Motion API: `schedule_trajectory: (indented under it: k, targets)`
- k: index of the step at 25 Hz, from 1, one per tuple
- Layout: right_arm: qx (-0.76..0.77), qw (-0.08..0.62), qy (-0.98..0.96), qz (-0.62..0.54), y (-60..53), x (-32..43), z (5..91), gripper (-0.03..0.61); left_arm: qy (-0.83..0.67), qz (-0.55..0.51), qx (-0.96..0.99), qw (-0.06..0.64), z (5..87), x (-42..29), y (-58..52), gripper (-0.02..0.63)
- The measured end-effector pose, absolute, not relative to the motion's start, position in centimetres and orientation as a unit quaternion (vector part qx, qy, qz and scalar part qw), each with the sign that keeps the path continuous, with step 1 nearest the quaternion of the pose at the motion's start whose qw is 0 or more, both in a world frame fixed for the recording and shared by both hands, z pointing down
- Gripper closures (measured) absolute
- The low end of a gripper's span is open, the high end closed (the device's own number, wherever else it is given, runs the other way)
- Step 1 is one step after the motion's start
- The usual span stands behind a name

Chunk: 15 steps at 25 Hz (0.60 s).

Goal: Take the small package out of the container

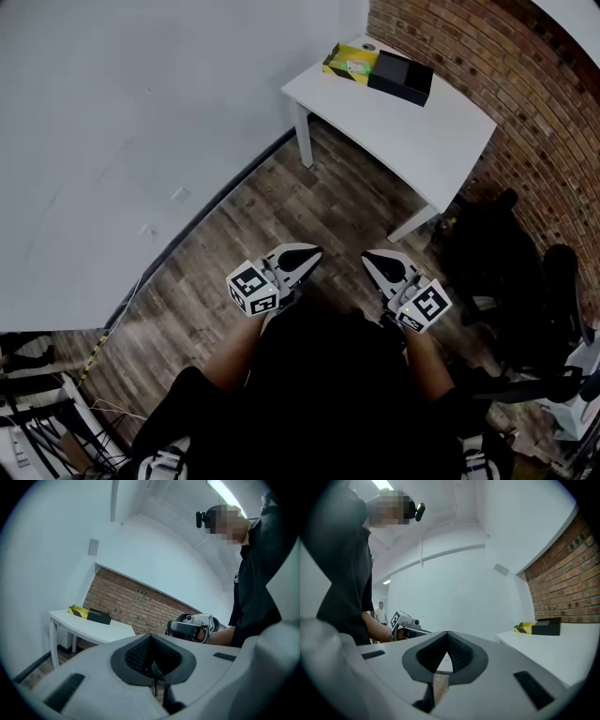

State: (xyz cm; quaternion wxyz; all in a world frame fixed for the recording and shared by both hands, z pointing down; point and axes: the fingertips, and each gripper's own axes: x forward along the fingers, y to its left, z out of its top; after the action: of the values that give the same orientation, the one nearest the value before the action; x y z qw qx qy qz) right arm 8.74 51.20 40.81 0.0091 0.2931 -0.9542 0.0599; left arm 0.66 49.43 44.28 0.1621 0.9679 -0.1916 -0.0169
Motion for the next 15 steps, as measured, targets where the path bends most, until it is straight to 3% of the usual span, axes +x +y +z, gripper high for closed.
schedule_trajectory:
  k: [15]
  targets:
    - [0.348, 0.017, -0.936, 0.056, 49.9, 7.6, 40.4, 0.574, -0.168, -0.031, 0.973, 0.156, 43.7, -2.4, 47.6, 0.600]
